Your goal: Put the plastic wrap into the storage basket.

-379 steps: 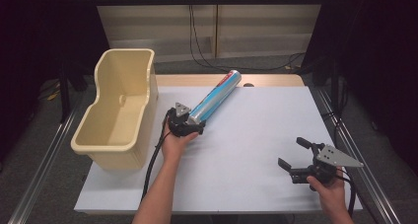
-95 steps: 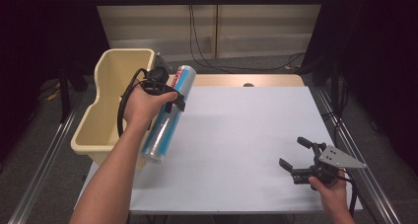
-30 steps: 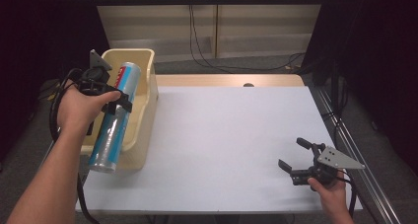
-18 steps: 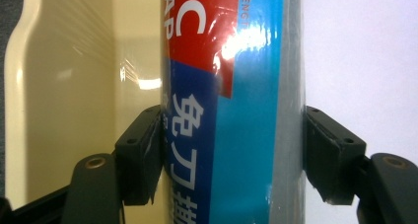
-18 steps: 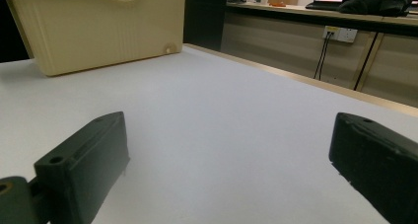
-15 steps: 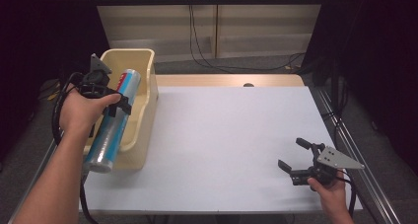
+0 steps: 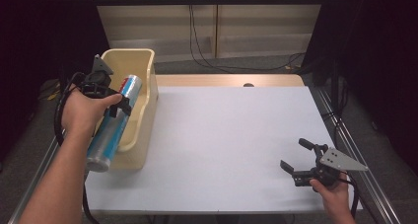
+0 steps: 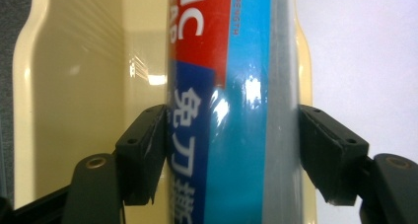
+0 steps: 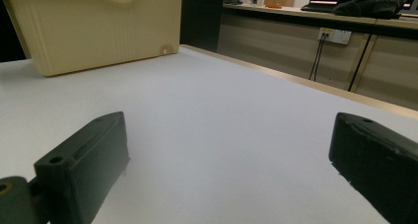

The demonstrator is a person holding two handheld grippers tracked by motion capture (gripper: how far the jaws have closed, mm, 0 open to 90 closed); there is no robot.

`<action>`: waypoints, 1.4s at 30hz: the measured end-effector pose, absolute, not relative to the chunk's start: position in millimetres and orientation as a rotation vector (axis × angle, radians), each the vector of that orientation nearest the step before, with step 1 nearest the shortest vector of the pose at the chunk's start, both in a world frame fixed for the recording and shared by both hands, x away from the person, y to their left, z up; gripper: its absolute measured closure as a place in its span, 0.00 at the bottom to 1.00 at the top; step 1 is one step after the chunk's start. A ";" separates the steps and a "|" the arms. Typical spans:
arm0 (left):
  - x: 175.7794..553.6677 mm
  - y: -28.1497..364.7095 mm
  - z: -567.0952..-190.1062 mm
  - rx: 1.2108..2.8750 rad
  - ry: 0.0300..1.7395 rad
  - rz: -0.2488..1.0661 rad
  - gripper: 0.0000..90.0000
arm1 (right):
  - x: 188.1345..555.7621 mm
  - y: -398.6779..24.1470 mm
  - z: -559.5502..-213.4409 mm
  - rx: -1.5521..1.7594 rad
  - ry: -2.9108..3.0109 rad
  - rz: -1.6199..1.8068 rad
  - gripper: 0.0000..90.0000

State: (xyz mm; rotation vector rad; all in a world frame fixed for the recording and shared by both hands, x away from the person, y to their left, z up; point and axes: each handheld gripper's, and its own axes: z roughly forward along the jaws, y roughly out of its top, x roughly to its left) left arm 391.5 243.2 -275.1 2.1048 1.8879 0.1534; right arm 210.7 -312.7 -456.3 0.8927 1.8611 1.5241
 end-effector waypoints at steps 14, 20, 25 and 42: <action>389.8 193.1 -251.5 2.101 1.649 0.115 0.25 | 209.3 -311.8 -456.9 0.885 1.870 1.519 0.01; 390.0 167.9 -261.2 2.133 1.569 0.076 0.22 | 210.2 -313.5 -457.3 0.891 1.867 1.516 0.01; 388.1 148.3 -269.0 2.169 1.510 0.061 0.17 | 210.3 -313.3 -457.4 0.887 1.871 1.515 0.01; 384.7 105.2 -311.7 2.223 1.427 0.030 0.12 | 210.5 -314.4 -457.0 0.879 1.872 1.517 0.01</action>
